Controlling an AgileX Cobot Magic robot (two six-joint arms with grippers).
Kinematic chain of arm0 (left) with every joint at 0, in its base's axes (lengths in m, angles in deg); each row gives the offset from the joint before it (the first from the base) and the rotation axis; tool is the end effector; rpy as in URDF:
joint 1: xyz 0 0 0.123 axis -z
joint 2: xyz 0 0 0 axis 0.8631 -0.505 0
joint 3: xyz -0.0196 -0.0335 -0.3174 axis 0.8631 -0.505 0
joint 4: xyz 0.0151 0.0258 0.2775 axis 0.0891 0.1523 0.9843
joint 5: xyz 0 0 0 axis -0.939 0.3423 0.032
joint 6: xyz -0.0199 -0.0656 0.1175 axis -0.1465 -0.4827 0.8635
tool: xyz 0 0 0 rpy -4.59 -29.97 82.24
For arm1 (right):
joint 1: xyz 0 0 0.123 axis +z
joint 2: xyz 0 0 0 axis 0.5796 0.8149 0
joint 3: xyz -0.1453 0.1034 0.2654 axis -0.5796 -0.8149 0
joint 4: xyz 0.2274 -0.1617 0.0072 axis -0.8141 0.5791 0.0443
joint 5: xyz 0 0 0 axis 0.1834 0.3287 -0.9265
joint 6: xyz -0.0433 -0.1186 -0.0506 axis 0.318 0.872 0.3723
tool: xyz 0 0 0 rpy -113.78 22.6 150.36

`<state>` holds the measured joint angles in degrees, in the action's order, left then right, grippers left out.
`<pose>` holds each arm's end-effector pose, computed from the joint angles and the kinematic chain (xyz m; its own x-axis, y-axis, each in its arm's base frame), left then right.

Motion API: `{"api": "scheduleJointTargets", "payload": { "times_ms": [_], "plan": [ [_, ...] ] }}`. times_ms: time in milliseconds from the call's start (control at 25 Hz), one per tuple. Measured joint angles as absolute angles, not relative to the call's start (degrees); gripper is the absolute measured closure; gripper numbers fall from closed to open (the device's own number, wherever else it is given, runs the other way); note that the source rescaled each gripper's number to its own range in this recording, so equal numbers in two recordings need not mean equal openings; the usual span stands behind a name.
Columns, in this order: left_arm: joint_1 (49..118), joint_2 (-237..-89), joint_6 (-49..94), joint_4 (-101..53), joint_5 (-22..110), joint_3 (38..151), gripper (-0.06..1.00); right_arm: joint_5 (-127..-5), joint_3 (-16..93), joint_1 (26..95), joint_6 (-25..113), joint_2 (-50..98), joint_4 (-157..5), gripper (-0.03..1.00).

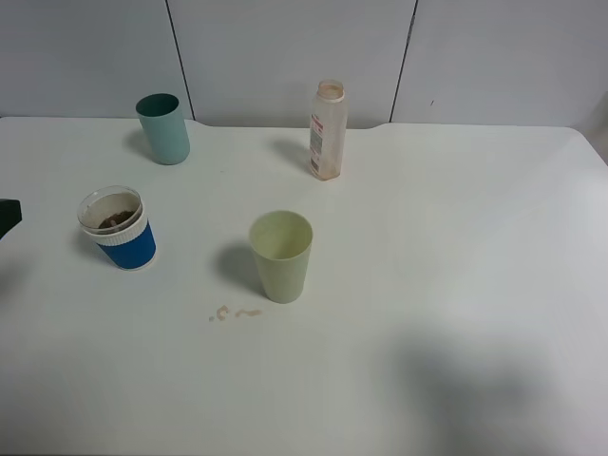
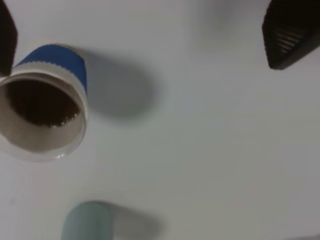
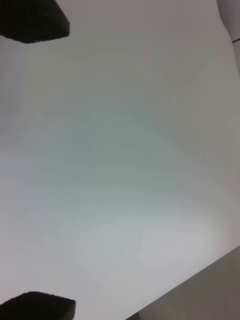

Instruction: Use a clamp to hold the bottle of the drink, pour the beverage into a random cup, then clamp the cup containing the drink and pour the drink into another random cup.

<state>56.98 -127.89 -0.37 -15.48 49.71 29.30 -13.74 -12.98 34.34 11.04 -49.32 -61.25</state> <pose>0.1630 0.0057 0.2132 -0.4729 0.0862 -0.8769 0.0170 0.9959 0.0887 0.0232 -0.0145 0.2703 -0.4388 0.1244 -0.8899 0.1631 0.9849 0.0573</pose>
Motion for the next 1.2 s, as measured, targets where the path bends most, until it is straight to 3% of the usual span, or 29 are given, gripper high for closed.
{"api": "scheduleJointTargets", "payload": {
  "times_ms": [720,1200],
  "plan": [
    [57.05,-130.21,-8.05,-13.73,36.01,15.47,-0.05,-13.74,-12.98,34.34,11.04,-49.32,-61.25,-0.03],
    [57.05,-131.46,-8.10,-10.99,29.84,14.75,-0.05,-13.74,-12.98,34.34,11.04,-49.32,-61.25,-0.03]
  ]
}}
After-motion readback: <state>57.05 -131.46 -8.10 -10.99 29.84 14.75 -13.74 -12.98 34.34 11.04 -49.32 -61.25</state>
